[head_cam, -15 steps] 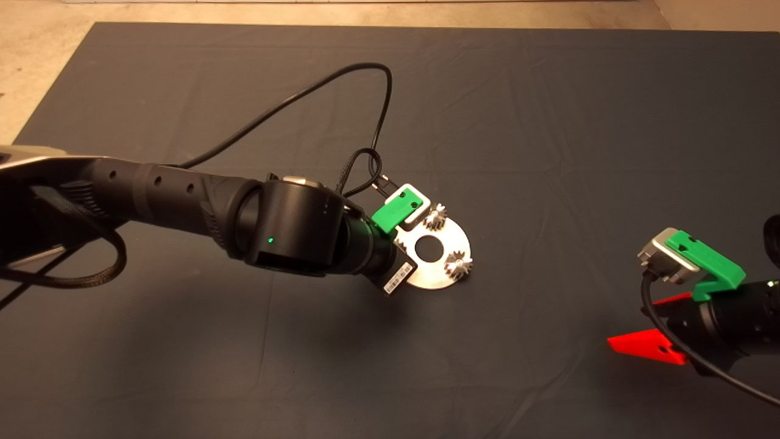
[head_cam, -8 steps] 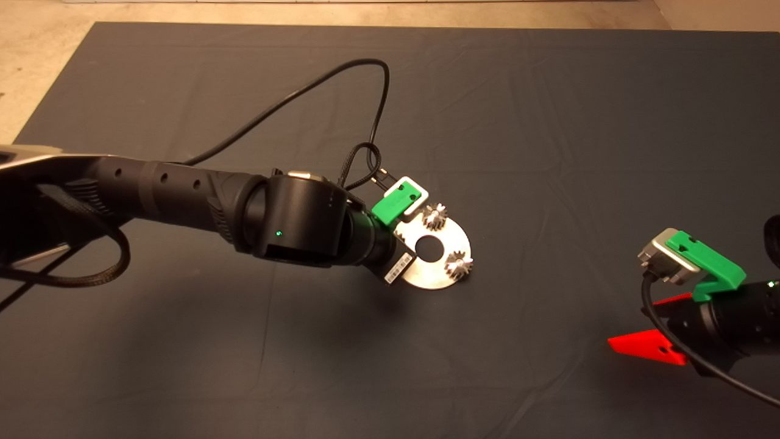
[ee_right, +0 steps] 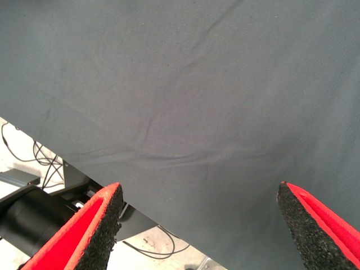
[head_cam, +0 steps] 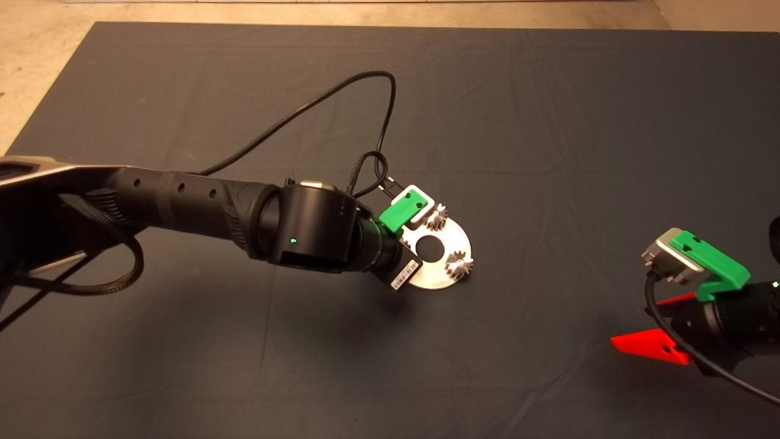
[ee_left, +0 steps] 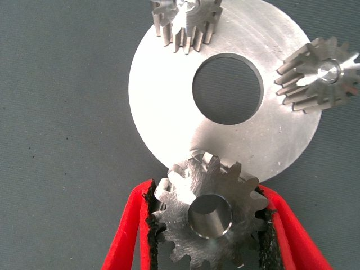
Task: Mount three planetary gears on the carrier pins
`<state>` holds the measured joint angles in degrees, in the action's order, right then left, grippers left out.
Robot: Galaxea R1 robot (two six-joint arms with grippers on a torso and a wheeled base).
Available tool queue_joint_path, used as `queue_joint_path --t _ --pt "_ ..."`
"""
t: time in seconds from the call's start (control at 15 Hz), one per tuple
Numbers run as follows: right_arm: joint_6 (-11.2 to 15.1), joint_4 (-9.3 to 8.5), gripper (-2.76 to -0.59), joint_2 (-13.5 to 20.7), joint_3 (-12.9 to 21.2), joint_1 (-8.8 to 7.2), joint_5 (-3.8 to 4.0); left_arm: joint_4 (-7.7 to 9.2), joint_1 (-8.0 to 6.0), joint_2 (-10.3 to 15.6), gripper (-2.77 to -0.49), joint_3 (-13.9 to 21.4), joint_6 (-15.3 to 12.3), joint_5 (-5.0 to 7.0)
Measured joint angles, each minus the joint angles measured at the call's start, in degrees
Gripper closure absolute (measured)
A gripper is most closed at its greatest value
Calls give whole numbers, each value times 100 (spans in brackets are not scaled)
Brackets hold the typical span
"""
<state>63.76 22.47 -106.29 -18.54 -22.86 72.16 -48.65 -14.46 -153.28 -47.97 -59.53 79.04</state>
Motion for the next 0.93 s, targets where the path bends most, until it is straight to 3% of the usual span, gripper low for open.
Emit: queue_joint_path --t 0.13,0.27,0.53,0.93 --pt "-30 1 -202 15 0 -1 0 -22 48 -5 -81 -51 3 -20" --pt "-34 0 -202 54 0 -1 2 -22 143 -22 -81 -117 8 -136" --pt "-69 -1 -202 141 2 -1 -2 -93 274 -182 -80 -206 22 -182" --pt "-108 -1 -202 312 11 -1 -5 -133 285 -294 -81 -448 139 -216"
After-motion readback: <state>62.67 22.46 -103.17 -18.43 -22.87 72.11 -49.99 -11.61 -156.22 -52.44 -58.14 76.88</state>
